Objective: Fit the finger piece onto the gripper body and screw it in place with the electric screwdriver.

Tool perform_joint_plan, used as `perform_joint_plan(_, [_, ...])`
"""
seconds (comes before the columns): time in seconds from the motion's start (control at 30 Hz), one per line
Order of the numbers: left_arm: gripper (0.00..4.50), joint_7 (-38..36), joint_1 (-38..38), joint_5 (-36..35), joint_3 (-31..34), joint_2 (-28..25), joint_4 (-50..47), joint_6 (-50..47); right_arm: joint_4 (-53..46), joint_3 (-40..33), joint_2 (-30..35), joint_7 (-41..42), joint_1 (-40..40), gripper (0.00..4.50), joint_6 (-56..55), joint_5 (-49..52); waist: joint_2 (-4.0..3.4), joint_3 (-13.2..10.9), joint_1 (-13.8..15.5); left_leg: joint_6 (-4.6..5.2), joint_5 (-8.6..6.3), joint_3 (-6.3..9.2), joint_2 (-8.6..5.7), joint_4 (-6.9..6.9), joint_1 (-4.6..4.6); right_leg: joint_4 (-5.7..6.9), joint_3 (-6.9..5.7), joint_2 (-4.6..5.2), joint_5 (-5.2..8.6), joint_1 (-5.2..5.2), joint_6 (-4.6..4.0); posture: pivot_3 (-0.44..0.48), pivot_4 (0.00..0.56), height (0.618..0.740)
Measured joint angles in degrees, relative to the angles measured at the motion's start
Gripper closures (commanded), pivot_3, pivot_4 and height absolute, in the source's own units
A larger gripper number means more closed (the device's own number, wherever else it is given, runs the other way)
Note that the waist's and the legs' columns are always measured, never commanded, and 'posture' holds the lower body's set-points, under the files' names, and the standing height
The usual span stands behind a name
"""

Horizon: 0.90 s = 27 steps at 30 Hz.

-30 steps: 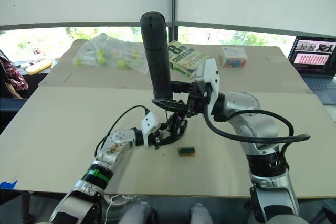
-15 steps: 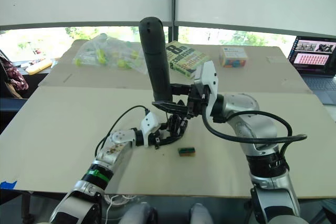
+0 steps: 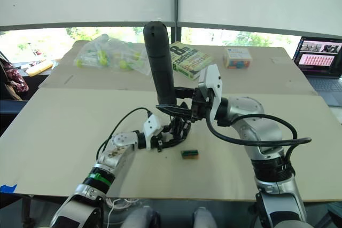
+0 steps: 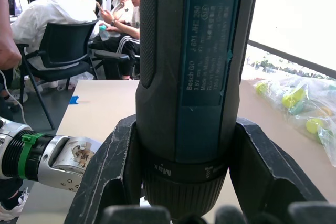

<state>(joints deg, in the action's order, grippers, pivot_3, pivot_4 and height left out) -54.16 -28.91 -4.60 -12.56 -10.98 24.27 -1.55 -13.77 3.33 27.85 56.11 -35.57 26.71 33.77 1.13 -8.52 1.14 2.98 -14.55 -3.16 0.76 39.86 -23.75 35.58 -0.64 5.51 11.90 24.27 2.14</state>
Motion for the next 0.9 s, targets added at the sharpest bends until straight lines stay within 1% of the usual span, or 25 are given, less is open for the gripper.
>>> perform_joint_plan(0.63, [2.22,0.0,0.41,0.0,0.0,-0.02,-0.84,-0.74,0.79,0.24,-0.48,-0.2,0.25,2.58,-0.04,-1.03,0.0,0.0,-0.04,0.0,0.0,0.0,0.0,0.0,0.0,0.0,0.0,0.0,0.0,-0.01,0.0,0.0,0.15,0.74])
perform_joint_plan(0.9, [2.22,0.13,0.6,0.04,-0.01,0.03,-0.94,-0.82,0.72,-0.69,-1.72,-2.45,2.91,2.58,-0.82,-0.66,-0.03,0.03,-0.03,0.0,0.0,0.0,0.0,-0.01,0.07,-0.05,0.0,0.01,0.0,-0.09,0.0,0.0,0.15,0.74])
